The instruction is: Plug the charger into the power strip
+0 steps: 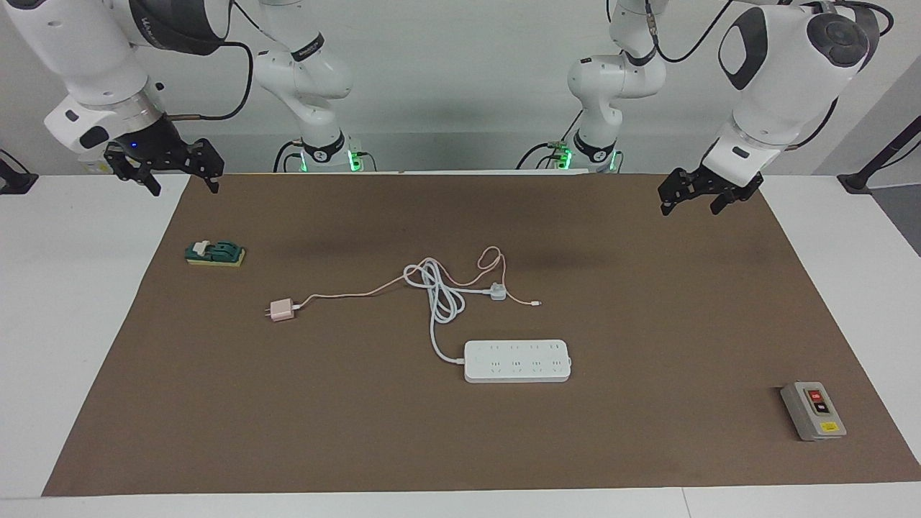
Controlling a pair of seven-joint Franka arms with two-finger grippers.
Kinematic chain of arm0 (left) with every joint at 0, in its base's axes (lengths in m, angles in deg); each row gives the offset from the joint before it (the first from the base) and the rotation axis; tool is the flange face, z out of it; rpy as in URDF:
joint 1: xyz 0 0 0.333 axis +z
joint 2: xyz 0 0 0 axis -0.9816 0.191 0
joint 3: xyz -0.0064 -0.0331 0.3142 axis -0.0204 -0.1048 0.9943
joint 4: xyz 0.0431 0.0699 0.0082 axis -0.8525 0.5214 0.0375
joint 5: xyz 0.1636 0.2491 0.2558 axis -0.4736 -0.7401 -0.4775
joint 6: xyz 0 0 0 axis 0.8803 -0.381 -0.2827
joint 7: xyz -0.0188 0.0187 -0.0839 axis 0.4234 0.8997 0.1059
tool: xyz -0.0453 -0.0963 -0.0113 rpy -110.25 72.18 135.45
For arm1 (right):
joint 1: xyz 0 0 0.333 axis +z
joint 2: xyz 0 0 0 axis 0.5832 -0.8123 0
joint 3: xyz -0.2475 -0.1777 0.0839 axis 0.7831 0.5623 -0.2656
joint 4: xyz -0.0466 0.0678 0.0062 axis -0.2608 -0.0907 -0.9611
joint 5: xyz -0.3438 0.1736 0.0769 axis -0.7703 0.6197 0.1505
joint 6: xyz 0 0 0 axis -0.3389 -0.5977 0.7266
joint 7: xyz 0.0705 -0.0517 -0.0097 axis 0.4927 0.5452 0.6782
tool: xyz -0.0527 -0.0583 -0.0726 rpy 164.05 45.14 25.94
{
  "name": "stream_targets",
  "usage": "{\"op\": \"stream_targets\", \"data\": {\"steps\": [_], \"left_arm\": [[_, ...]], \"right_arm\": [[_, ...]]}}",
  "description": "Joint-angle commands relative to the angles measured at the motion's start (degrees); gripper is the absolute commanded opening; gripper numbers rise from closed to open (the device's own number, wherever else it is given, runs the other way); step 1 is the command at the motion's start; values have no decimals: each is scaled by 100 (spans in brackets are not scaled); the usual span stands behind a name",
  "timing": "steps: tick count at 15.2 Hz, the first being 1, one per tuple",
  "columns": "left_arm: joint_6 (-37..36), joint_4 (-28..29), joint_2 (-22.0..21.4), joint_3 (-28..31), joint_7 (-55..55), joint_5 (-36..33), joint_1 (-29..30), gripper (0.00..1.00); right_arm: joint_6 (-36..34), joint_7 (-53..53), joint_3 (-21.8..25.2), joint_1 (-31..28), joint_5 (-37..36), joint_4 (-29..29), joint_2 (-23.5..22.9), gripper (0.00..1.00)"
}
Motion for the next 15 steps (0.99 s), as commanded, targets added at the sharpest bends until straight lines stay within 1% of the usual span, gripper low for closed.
{"op": "stream_targets", "data": {"steps": [1,9,11,13,15], "left_arm": [[62,-2,-16,-32,-25,-91,44,100],[79,60,-25,-32,-7,-91,44,100],[88,69,-34,-32,-7,-91,44,100],[88,86,-43,-32,-16,-91,44,100],[97,86,-43,-32,-16,-91,36,100]], "right_arm": [[-60,-92,-103,-115,-50,-36,-2,100],[141,13,-95,-124,-68,17,15,100],[195,-117,-86,-115,-24,43,-19,100],[169,-878,-95,-124,38,130,-116,100],[116,-1722,-95,-132,361,131,-361,100]]}}
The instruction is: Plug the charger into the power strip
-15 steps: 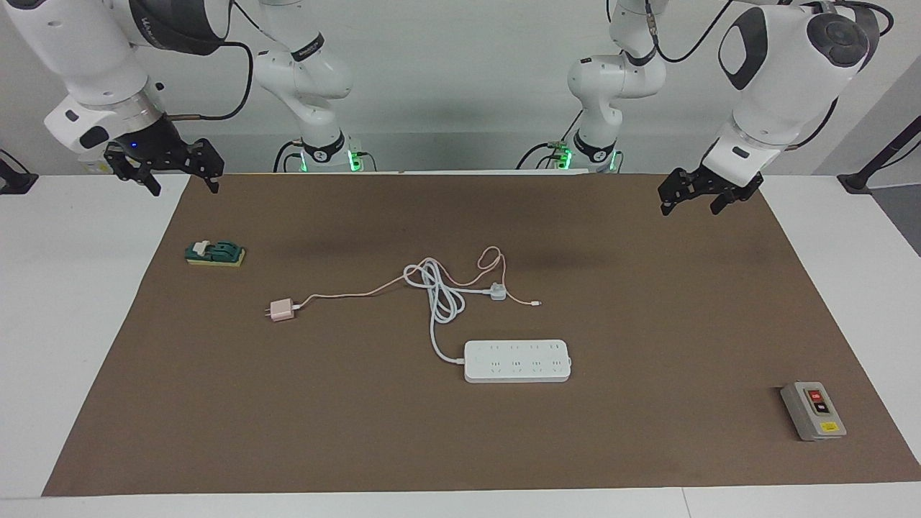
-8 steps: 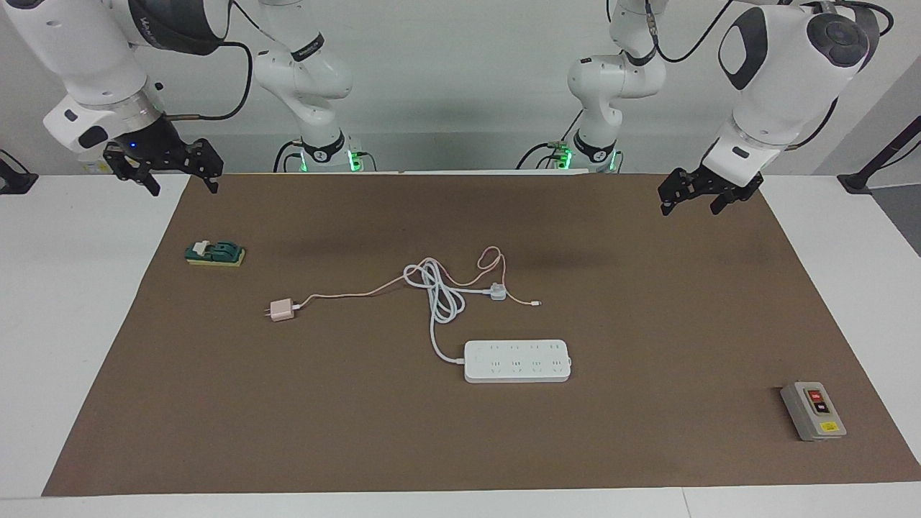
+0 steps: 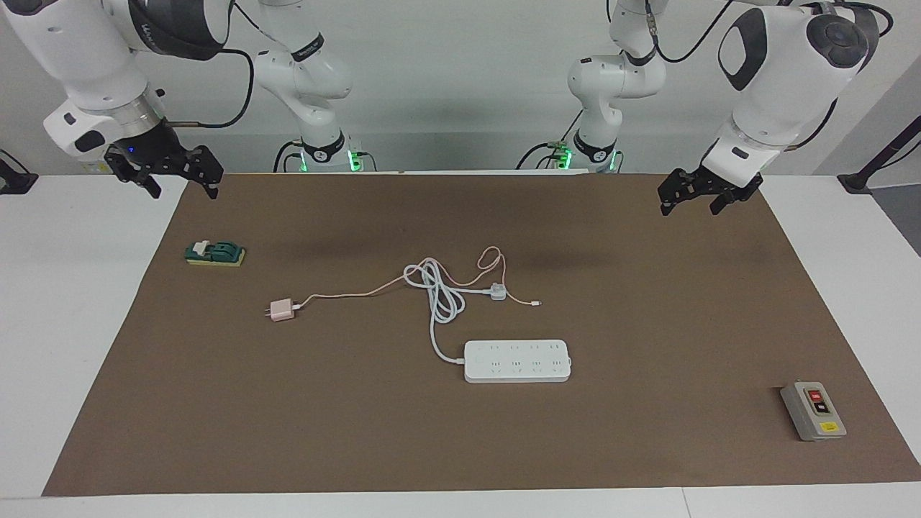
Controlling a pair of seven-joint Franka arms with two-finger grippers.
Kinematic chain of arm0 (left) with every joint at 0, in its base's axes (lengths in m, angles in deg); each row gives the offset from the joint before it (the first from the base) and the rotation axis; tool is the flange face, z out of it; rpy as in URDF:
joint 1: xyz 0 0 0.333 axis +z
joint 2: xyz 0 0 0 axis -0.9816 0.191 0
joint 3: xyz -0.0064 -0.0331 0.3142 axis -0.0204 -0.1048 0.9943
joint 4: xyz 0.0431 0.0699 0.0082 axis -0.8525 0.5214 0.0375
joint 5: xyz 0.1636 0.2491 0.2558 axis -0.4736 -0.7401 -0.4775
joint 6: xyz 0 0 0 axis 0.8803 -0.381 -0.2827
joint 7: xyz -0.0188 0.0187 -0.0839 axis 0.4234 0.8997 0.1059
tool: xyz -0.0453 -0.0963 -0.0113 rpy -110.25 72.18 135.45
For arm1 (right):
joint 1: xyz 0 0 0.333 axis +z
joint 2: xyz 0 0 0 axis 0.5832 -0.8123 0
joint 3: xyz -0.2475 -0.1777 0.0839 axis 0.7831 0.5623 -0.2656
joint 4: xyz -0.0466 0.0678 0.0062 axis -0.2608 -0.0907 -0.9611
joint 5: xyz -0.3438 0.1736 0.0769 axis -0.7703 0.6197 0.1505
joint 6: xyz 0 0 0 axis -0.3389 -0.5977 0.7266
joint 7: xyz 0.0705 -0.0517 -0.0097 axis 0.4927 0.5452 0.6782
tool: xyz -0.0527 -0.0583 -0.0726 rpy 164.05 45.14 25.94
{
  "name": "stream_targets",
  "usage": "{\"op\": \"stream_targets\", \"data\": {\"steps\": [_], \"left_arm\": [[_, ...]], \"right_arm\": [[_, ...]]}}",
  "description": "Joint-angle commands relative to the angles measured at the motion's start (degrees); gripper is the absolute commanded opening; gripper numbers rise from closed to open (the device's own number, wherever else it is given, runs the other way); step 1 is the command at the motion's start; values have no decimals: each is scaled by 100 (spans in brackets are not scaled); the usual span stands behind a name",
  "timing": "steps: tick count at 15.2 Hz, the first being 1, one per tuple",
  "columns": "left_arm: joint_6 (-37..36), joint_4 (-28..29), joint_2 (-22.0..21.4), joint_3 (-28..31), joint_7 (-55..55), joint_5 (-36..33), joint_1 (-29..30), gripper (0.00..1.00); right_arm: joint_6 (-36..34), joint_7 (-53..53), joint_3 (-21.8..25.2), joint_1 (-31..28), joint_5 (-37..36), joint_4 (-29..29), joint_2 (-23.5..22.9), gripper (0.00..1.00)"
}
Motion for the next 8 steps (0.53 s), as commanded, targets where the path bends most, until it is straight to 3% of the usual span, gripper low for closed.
{"op": "stream_targets", "data": {"steps": [1,8], "left_arm": [[96,71,-43,-32,-16,-91,36,100],[96,106,-69,-32,19,-91,36,100]], "right_arm": [[12,-1203,-84,-136,480,43,-395,100],[354,-3402,-58,-505,1870,95,-1433,100]]}}
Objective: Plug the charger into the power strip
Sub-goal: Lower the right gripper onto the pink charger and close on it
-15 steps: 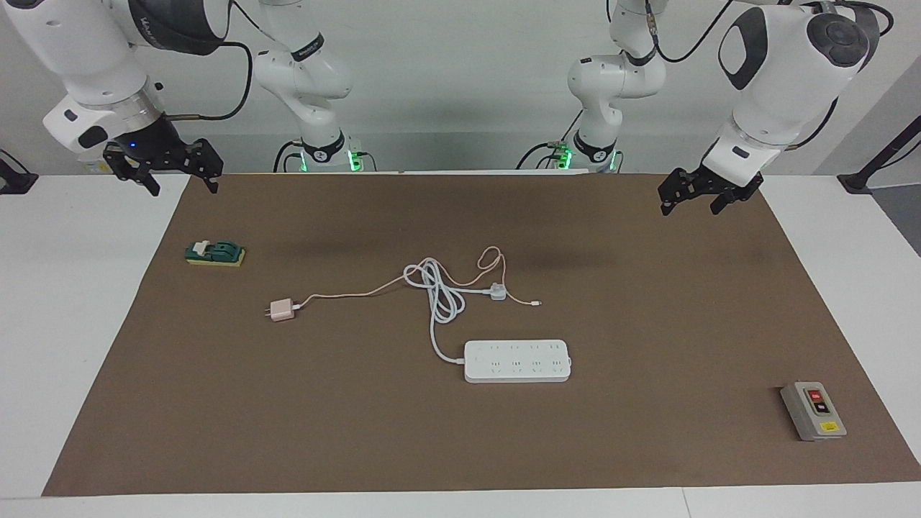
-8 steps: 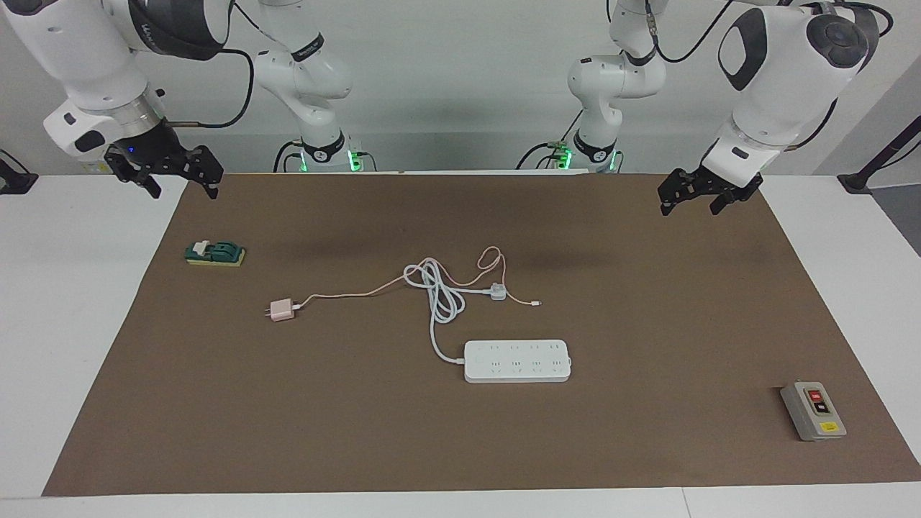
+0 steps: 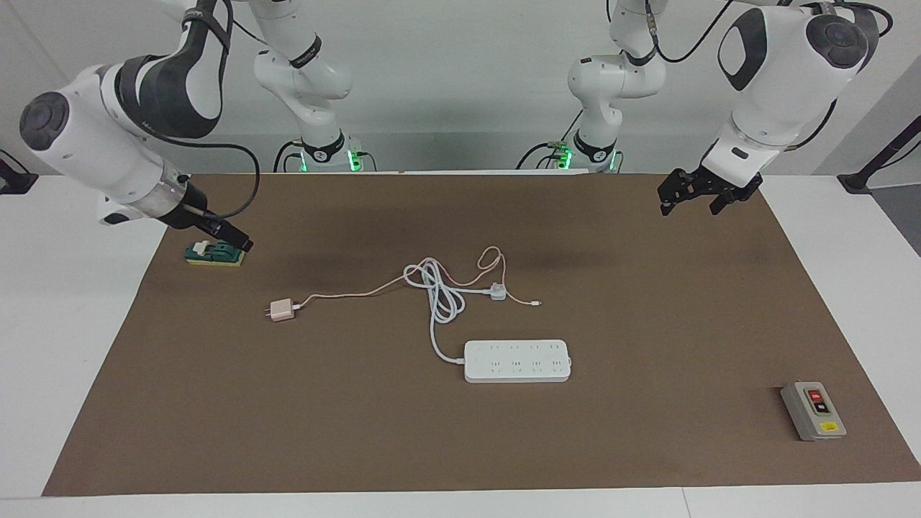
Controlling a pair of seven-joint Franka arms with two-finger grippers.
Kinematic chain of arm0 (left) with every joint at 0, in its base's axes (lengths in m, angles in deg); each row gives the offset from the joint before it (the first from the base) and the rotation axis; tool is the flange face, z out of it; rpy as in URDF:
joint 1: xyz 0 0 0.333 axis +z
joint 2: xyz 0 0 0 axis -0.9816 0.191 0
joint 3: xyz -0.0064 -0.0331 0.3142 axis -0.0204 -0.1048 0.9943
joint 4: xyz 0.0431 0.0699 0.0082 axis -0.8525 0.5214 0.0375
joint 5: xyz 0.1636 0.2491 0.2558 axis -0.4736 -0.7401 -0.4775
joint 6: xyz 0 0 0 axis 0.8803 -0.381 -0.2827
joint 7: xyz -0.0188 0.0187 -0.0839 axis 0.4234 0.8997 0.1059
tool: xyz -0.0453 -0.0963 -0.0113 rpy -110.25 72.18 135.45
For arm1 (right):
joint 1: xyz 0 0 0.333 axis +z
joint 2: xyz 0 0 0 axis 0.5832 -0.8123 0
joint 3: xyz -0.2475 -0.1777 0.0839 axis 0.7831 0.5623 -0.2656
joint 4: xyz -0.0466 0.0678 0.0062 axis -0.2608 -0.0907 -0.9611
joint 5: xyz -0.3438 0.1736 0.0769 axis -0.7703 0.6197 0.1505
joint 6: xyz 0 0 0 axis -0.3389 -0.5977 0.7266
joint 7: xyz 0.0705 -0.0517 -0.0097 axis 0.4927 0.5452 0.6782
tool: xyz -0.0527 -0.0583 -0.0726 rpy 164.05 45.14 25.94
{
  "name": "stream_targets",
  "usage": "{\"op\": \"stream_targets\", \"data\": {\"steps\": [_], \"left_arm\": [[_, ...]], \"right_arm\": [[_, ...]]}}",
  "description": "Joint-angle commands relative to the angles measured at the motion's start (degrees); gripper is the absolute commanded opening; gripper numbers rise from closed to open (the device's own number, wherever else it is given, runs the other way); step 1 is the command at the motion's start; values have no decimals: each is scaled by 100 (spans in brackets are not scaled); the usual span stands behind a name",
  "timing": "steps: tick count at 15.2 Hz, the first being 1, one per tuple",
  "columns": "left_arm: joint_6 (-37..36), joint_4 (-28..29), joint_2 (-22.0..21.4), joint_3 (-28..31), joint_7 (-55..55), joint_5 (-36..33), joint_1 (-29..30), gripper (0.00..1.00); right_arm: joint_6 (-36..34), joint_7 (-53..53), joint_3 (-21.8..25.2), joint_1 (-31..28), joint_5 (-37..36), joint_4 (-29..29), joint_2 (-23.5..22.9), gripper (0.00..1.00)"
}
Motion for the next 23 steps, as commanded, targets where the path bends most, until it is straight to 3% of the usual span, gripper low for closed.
{"op": "stream_targets", "data": {"steps": [1,4,8,16,19,23], "left_arm": [[113,113,-69,-31,2,-82,44,100],[140,139,-69,-31,-25,-82,53,100],[166,218,-122,-31,-42,-82,53,100],[201,253,-166,-40,-16,-82,-26,100],[141,271,-175,-40,1,-82,-17,100],[219,253,-175,4,37,-82,71,100]], "right_arm": [[177,-798,-67,-242,532,79,-285,100],[238,-906,-49,-540,1085,53,-916,100],[212,-959,134,-699,1761,62,-1383,100],[168,-1407,214,-708,2079,124,-1832,100],[238,-1172,214,-848,2088,97,-2314,100],[432,-1020,214,-823,2351,89,-2456,100]]}}
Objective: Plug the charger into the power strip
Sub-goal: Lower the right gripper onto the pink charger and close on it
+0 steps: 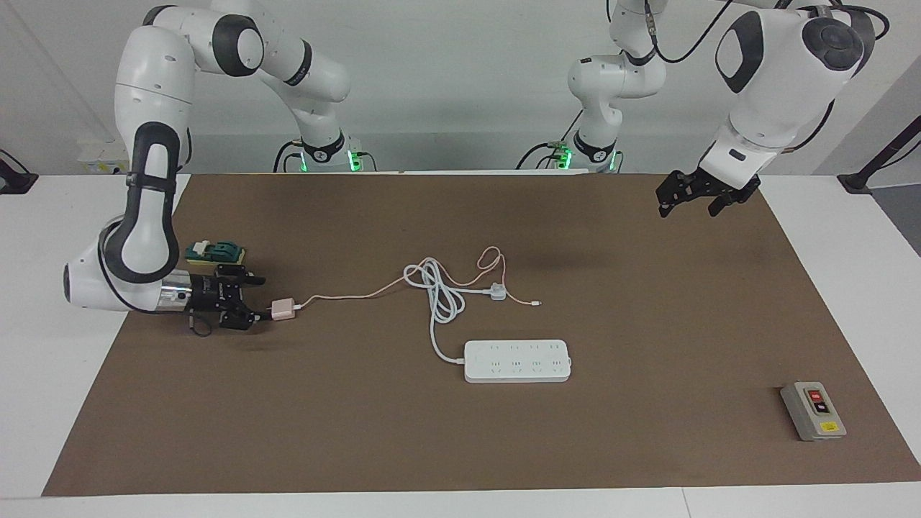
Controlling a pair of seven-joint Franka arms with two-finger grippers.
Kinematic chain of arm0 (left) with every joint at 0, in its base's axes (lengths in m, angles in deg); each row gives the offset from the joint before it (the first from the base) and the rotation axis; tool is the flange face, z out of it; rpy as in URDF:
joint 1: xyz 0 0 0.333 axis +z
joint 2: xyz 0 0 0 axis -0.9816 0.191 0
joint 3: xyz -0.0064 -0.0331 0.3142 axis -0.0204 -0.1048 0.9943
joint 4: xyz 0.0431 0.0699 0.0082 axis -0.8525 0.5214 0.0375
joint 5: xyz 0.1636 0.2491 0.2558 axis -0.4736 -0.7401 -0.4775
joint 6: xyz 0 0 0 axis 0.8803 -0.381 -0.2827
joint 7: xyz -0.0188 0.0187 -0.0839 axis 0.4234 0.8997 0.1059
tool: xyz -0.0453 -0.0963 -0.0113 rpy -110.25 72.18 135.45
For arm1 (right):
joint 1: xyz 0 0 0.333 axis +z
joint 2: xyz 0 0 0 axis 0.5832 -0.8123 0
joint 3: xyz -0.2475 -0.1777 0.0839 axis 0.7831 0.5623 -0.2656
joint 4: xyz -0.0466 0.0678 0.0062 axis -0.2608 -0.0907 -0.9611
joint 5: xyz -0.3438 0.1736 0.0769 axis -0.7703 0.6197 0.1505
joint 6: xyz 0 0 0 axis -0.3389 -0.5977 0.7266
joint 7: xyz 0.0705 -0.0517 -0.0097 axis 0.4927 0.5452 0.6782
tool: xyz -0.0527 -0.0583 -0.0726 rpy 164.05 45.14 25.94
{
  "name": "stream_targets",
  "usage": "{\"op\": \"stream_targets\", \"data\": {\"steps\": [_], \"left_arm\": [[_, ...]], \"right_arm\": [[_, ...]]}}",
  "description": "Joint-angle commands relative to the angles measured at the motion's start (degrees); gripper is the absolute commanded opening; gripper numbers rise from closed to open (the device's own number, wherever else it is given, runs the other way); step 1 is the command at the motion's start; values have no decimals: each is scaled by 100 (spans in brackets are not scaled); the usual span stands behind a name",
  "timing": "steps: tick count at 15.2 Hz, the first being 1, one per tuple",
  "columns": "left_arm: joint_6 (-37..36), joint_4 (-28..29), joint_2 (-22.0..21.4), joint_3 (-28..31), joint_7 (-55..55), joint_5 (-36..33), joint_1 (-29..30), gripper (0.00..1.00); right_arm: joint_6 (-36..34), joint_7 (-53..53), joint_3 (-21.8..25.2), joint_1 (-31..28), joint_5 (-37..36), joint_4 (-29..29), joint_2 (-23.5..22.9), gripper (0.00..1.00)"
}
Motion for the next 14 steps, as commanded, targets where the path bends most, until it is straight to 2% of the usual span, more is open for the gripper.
{"op": "stream_targets", "data": {"steps": [1,4,9,14], "left_arm": [[137,179,-153,-24,-15,-82,52,100],[506,144,-118,-68,-42,5,-219,100],[700,276,-127,-68,-200,67,-176,100],[718,452,-100,-51,-674,656,-124,100]], "right_arm": [[45,83,-35,-48,344,-42,-73,100],[11,162,-35,-83,380,-69,-109,100],[-78,417,-44,-207,398,-306,-153,100],[-86,391,-35,-93,897,-341,-179,100]]}}
